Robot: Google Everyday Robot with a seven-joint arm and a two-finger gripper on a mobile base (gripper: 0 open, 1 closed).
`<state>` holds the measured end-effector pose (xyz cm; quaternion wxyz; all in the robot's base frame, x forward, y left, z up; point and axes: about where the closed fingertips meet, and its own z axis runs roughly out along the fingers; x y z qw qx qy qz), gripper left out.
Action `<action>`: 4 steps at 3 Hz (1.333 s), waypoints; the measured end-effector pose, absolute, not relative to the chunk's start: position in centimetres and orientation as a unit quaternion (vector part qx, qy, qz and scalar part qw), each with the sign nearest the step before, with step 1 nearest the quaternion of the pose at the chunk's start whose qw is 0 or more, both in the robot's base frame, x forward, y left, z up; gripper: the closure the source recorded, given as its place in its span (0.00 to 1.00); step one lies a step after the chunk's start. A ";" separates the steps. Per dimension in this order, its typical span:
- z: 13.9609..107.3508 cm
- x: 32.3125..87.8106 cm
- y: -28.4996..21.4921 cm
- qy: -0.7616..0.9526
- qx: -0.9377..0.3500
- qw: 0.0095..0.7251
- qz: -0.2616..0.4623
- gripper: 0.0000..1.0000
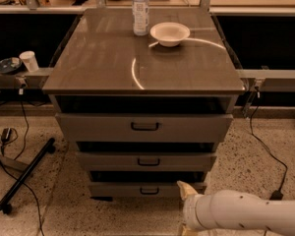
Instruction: Open bottom drawer
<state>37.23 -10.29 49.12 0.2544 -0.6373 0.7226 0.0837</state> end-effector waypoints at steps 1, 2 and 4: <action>46.6 37.8 -9.7 0.723 -0.636 0.253 0.093 0.00; 43.3 38.5 -9.2 0.730 -0.629 0.245 0.105 0.00; 37.5 38.9 -9.1 0.749 -0.617 0.212 0.117 0.00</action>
Offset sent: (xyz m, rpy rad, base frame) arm 0.0187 0.0157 -0.0830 0.0321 0.0659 -0.0158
